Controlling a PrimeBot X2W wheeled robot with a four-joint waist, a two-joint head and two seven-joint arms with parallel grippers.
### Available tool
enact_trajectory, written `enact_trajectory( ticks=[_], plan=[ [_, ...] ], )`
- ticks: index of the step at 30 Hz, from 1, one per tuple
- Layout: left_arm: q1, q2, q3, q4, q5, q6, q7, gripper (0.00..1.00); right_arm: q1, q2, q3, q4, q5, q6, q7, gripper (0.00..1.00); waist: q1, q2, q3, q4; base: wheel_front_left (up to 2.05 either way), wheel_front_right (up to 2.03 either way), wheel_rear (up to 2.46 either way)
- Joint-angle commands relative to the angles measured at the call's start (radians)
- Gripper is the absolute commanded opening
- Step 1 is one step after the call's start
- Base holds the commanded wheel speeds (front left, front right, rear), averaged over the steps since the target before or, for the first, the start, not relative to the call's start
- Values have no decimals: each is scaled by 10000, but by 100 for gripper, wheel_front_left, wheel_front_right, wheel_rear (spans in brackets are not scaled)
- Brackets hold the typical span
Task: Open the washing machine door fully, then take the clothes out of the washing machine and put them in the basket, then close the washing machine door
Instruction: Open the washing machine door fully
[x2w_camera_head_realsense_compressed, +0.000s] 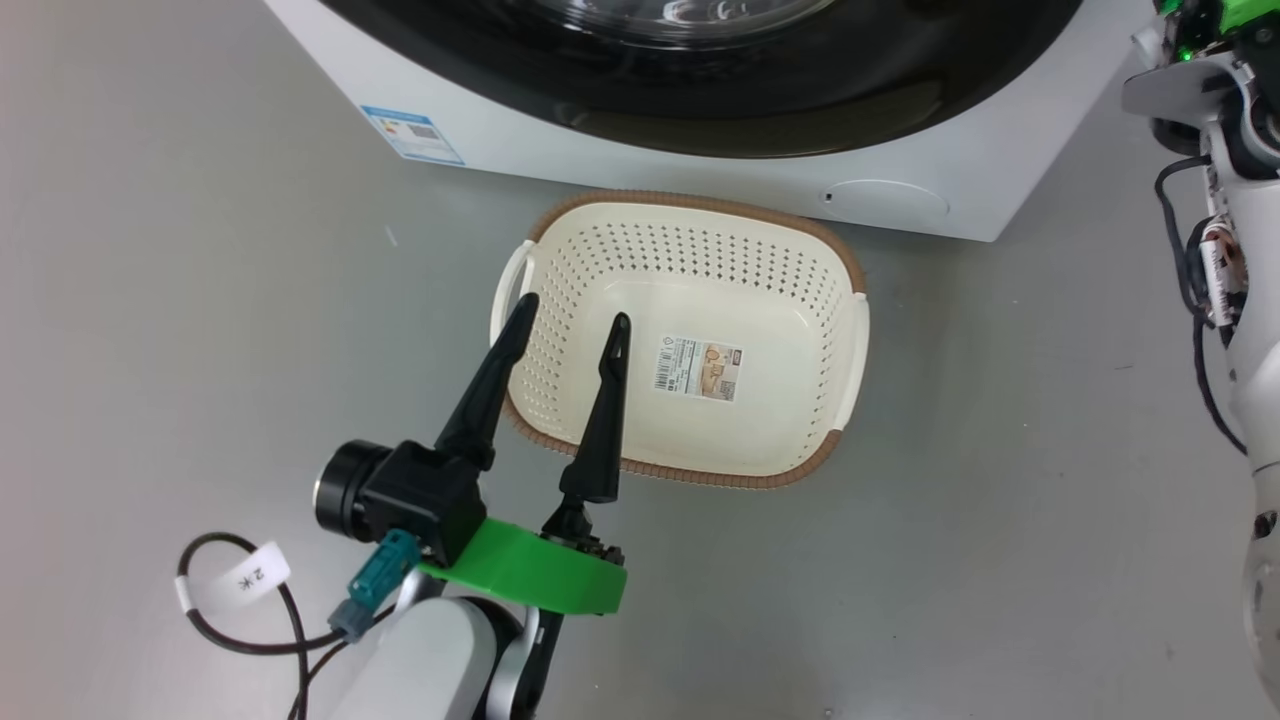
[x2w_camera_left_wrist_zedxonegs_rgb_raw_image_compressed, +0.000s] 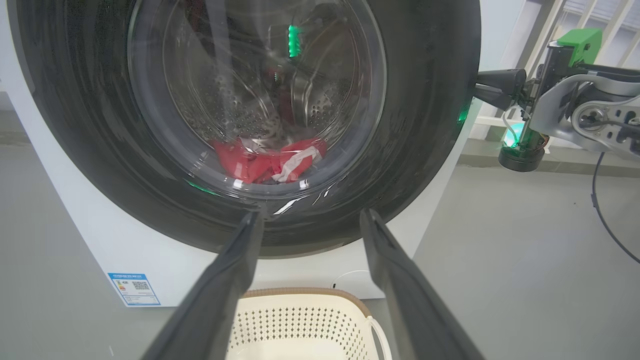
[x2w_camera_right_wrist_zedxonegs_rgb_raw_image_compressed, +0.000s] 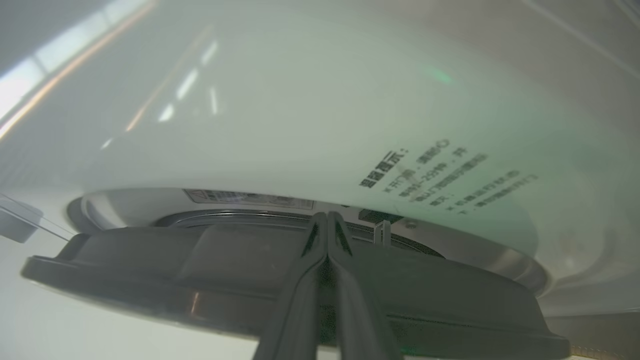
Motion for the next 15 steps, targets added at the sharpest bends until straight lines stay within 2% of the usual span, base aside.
enact_trajectory(
  ticks=[1,15],
  plan=[
    [-126,173,219,-284,-62,100,-90,100,-360,131,140,-178,-41,6,79,0,-1,0,30,106,0,0,0],
    [-111,173,174,-332,-256,168,-90,100,-749,56,474,204,-80,6,606,0,-1,0,24,369,0,0,0]
  ],
)
